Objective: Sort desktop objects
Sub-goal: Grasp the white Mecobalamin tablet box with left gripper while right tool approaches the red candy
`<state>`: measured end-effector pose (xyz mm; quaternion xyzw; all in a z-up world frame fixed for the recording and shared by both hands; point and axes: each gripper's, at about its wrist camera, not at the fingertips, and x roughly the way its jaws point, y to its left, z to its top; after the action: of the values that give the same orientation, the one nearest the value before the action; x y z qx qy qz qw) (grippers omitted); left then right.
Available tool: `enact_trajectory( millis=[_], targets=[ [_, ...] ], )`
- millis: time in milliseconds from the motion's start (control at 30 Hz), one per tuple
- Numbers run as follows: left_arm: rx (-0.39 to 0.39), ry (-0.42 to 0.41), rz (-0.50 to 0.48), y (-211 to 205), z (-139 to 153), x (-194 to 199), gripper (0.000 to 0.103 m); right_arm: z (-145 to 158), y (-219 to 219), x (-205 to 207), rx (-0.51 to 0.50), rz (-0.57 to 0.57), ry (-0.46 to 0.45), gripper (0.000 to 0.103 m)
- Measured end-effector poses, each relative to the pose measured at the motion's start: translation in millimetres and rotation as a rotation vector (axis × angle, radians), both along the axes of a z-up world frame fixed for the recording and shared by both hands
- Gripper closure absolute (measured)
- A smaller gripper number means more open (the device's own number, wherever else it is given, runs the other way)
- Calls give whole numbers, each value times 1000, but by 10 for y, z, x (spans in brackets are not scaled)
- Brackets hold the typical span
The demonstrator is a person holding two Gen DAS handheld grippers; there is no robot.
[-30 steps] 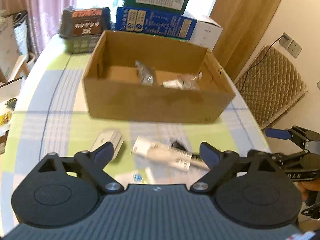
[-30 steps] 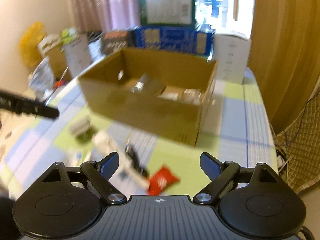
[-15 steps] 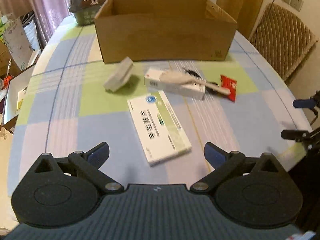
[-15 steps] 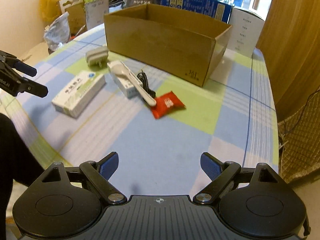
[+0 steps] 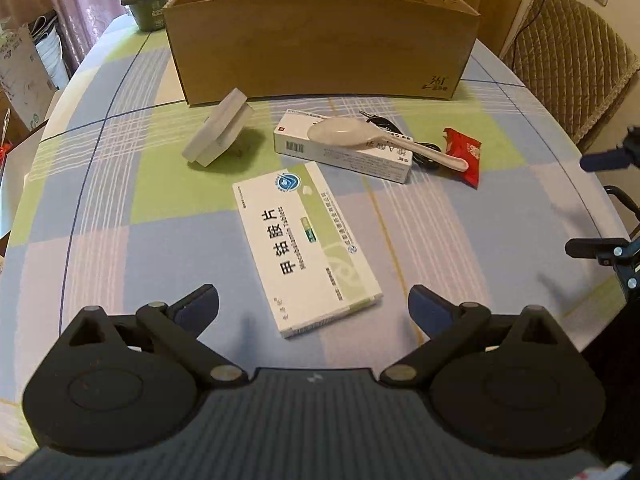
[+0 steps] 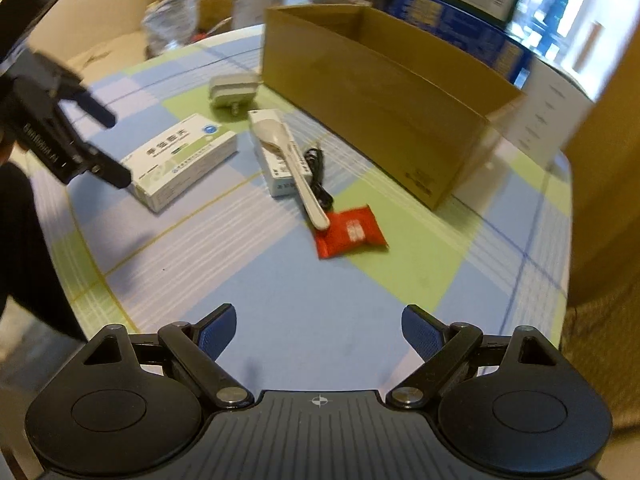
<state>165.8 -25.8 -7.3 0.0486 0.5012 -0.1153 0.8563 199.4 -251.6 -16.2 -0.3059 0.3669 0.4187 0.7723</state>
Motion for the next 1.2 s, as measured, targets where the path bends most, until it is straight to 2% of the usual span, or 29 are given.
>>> enact_trajectory(
  millis=[167,300,567,733,767,967,1200],
  targets=[
    [20,13,-16,-39,-77,142,4,-73,164,159,-63,128,-21,15],
    [20,23,-22,-54,-138,272,4,-140,267,311,-92,176,-14,14],
    [39,48,-15,-79,-270,486,9,-274,393,615,-103,188,18,14],
    [48,64,-13,-103,-323,547,18,-342,478,753,-111,199,24,14],
    [46,67,-17,-115,-331,552,24,-355,495,778,-111,203,27,14],
    [57,56,-51,-202,-334,515,31,-446,593,913,-115,217,50,14],
    [54,52,-110,-330,-330,451,32,-529,682,1098,-122,196,105,14]
  ],
)
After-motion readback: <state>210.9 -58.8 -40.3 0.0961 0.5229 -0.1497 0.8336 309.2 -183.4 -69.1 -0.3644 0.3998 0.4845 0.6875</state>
